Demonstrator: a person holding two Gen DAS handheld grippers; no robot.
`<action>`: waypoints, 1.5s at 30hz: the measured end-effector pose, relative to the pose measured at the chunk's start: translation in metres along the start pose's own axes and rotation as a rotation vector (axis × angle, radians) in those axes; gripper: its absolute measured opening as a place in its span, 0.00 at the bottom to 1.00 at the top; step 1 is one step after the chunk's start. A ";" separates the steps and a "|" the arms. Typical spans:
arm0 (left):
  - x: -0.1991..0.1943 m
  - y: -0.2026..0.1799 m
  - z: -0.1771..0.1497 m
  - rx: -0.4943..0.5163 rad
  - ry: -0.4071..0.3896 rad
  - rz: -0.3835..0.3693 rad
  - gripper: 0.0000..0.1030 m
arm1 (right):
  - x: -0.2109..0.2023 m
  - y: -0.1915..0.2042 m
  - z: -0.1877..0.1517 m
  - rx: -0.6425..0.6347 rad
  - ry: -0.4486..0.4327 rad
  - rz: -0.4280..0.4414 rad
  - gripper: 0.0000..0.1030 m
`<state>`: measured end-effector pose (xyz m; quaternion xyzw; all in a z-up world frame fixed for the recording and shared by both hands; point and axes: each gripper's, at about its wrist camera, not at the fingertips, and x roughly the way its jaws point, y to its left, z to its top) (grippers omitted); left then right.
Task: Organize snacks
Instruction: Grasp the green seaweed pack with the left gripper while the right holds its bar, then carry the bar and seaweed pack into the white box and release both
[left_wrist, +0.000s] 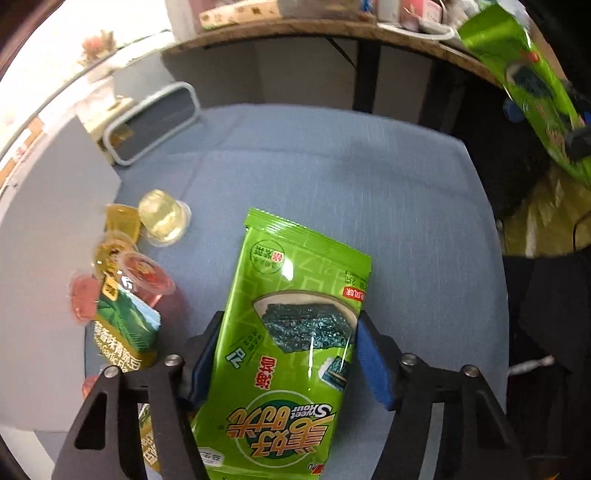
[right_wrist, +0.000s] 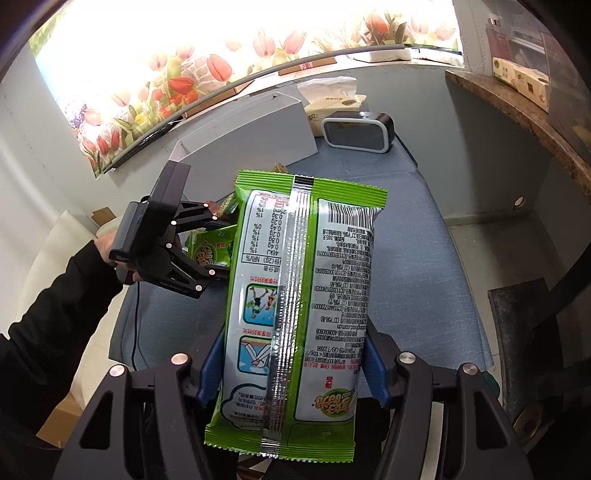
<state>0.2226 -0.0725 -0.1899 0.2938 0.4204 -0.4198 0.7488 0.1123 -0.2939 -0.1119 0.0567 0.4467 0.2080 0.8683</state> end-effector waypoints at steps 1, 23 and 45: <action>-0.004 -0.002 0.002 -0.014 -0.015 0.023 0.68 | 0.000 0.000 0.000 -0.001 -0.004 0.003 0.66; -0.166 0.045 0.004 -0.947 -0.355 0.547 0.69 | 0.053 0.016 0.112 -0.171 -0.090 -0.013 0.66; -0.162 0.264 0.011 -1.142 -0.341 0.562 0.72 | 0.225 0.126 0.353 -0.368 0.009 0.001 0.66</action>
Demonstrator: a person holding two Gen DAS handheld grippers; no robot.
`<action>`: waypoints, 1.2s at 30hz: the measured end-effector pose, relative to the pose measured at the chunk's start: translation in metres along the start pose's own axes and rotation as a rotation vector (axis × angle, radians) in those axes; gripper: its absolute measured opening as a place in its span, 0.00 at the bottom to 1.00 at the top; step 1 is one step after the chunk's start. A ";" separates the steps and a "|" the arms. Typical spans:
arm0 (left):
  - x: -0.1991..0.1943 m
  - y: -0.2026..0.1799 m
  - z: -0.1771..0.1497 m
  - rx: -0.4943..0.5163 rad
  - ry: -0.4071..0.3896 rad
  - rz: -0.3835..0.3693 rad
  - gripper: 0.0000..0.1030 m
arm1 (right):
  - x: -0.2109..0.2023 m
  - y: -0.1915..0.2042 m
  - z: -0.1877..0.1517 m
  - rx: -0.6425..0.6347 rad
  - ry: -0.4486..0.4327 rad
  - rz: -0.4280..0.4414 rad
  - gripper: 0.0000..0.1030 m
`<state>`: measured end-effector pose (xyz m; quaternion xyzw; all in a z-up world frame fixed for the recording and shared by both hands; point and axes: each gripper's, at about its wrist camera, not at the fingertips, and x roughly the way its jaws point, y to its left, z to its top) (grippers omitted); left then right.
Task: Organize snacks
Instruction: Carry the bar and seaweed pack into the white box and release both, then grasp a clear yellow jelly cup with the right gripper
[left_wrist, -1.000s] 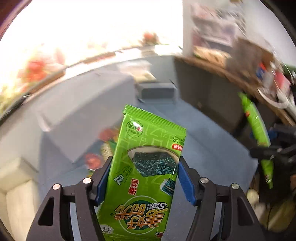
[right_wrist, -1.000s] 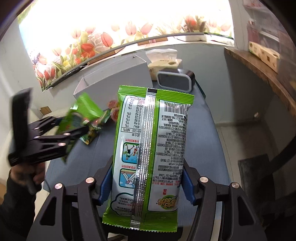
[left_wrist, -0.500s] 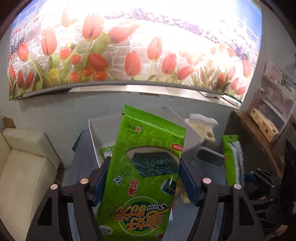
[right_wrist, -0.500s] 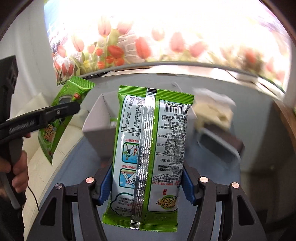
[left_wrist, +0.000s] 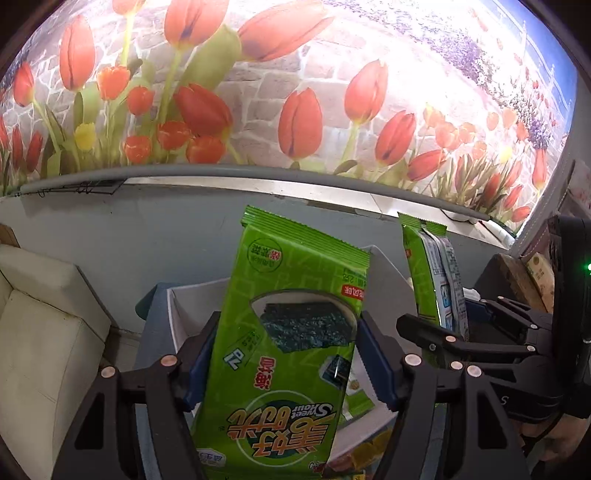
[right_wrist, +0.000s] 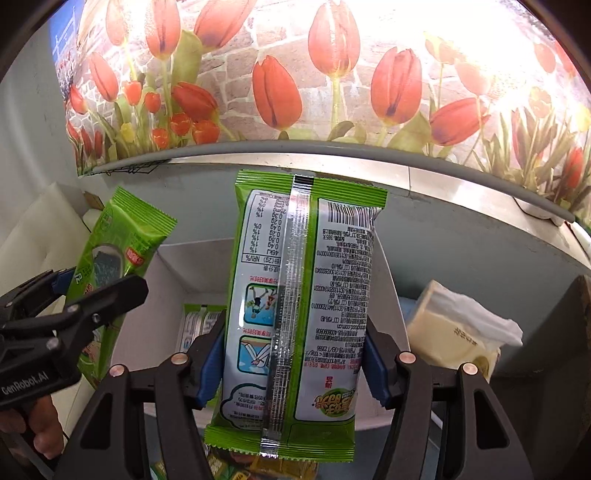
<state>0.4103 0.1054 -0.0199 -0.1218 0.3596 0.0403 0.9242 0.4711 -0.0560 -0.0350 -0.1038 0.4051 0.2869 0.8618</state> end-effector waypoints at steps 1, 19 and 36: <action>0.001 0.001 0.002 0.000 -0.002 0.002 0.72 | 0.003 0.000 0.003 0.001 -0.001 -0.004 0.66; -0.005 0.013 -0.009 0.022 0.010 0.007 1.00 | 0.013 -0.011 -0.019 0.029 -0.027 -0.057 0.94; -0.120 -0.010 -0.156 0.121 0.019 -0.089 1.00 | -0.019 -0.023 -0.197 0.086 -0.016 -0.140 0.93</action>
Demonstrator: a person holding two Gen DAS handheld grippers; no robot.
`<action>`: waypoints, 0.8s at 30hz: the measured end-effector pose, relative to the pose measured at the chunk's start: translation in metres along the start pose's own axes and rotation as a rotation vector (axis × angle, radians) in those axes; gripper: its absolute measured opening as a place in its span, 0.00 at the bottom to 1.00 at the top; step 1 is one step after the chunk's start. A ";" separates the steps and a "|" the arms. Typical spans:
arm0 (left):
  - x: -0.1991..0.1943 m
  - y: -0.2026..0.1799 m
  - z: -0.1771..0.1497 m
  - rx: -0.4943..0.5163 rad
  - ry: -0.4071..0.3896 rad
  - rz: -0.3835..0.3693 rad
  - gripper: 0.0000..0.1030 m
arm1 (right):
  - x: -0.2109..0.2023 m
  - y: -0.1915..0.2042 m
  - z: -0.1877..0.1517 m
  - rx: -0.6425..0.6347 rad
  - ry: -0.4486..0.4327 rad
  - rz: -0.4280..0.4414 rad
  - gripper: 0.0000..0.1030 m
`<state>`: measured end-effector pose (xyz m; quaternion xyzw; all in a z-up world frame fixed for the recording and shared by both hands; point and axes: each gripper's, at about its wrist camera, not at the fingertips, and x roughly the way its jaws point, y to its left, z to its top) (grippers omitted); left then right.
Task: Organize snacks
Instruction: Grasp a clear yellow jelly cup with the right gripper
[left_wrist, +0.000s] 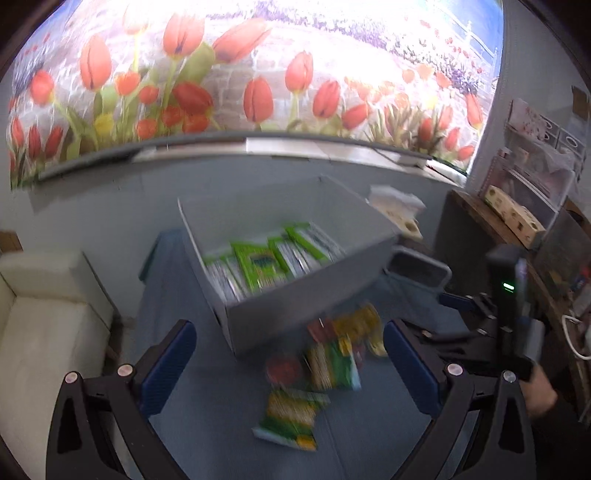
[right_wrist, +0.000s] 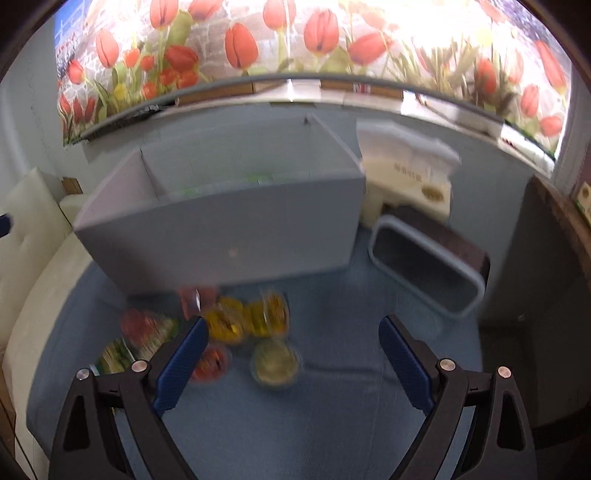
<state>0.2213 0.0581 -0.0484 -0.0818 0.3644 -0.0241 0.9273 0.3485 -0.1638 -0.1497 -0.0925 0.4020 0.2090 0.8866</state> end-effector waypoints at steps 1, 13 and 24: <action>-0.005 -0.001 -0.011 -0.012 0.003 -0.012 1.00 | 0.006 0.000 -0.006 0.000 0.024 -0.008 0.90; 0.044 -0.005 -0.087 -0.017 0.103 0.070 1.00 | 0.052 0.010 -0.022 -0.023 0.077 0.026 0.67; 0.109 0.007 -0.096 -0.027 0.188 0.118 0.96 | 0.056 0.013 -0.020 -0.018 0.064 0.036 0.45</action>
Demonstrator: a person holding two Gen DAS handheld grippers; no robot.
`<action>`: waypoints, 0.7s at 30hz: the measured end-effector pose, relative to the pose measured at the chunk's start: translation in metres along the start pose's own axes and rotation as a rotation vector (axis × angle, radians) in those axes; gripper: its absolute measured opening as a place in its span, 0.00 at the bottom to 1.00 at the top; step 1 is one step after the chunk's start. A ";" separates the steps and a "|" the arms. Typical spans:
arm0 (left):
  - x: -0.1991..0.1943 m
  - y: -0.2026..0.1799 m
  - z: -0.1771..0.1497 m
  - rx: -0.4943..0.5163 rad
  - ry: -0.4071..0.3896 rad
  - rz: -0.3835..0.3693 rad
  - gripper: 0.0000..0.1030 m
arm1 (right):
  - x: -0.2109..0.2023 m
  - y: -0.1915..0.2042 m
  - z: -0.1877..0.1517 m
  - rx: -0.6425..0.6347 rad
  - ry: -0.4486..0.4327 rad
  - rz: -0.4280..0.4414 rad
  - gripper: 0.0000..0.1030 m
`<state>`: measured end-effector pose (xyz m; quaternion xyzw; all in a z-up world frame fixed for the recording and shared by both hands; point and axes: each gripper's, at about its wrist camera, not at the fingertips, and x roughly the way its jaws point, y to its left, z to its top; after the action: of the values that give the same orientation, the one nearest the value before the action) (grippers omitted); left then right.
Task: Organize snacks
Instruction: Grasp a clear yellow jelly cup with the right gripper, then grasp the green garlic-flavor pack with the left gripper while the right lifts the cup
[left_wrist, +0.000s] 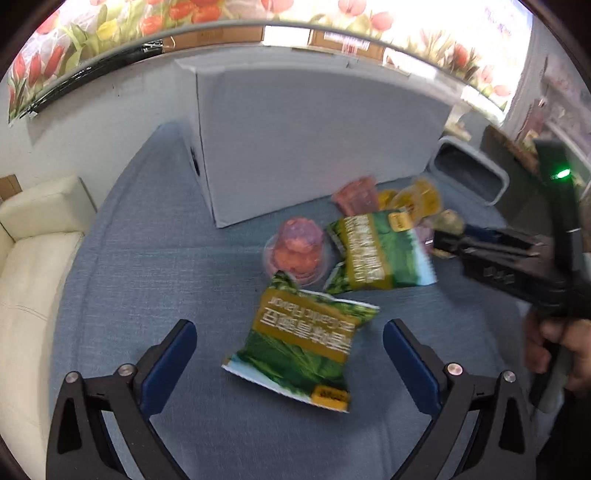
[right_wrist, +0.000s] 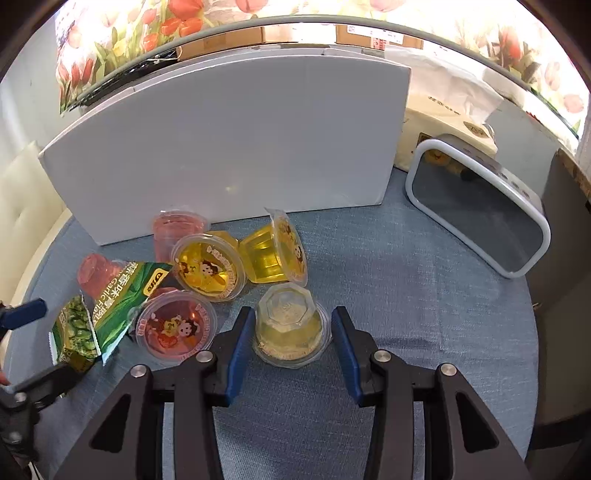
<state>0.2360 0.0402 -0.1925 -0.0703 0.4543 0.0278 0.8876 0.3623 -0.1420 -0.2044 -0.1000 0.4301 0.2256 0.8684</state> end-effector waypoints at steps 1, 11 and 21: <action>0.003 0.000 0.000 0.009 0.005 0.003 0.87 | 0.000 -0.001 0.000 0.008 -0.001 0.004 0.46; 0.009 -0.009 0.002 0.078 -0.007 0.052 0.57 | -0.004 -0.004 -0.008 0.002 -0.016 -0.004 0.46; -0.004 -0.002 -0.002 0.043 -0.008 0.025 0.51 | -0.004 -0.001 -0.008 0.012 -0.004 0.007 0.45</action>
<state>0.2322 0.0383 -0.1901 -0.0453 0.4520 0.0293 0.8904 0.3551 -0.1472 -0.2059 -0.0927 0.4303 0.2264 0.8689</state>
